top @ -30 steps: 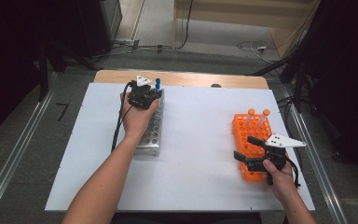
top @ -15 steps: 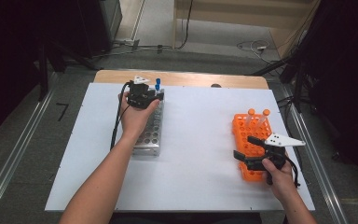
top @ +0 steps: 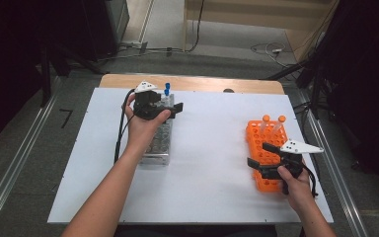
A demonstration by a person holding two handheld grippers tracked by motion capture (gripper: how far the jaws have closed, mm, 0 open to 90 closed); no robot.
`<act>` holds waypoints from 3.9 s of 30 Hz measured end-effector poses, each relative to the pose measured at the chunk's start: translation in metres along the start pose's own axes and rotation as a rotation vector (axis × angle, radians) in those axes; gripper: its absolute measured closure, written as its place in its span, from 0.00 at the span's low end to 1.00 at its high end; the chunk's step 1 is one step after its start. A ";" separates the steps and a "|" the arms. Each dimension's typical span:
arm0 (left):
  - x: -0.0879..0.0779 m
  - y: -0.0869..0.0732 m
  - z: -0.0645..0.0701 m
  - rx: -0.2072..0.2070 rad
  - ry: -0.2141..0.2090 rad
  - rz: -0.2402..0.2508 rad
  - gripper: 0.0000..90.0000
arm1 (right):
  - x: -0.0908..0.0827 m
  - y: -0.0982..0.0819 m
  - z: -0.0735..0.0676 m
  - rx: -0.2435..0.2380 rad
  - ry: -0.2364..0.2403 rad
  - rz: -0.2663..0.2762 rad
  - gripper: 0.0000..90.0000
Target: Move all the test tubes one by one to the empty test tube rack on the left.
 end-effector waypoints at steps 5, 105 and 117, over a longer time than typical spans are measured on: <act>-0.018 -0.006 0.010 0.011 -0.026 0.027 0.00 | -0.001 0.001 0.002 0.004 -0.010 0.002 0.09; -0.081 -0.058 0.050 0.112 -0.102 0.059 0.00 | 0.004 0.047 0.018 0.036 -0.178 0.038 0.82; -0.081 -0.061 0.070 0.141 -0.138 0.052 0.00 | 0.040 0.046 -0.025 -0.011 -0.049 -0.006 0.82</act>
Point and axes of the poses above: each handheld gripper's, and its own axes: x roughly forward along the jaws, y roughly out of its top, z roughly to its right, the point moved 10 cm from there along x, roughly forward along the jaws, and after that the axes turned 15 degrees about y, right-handed, at the moved point
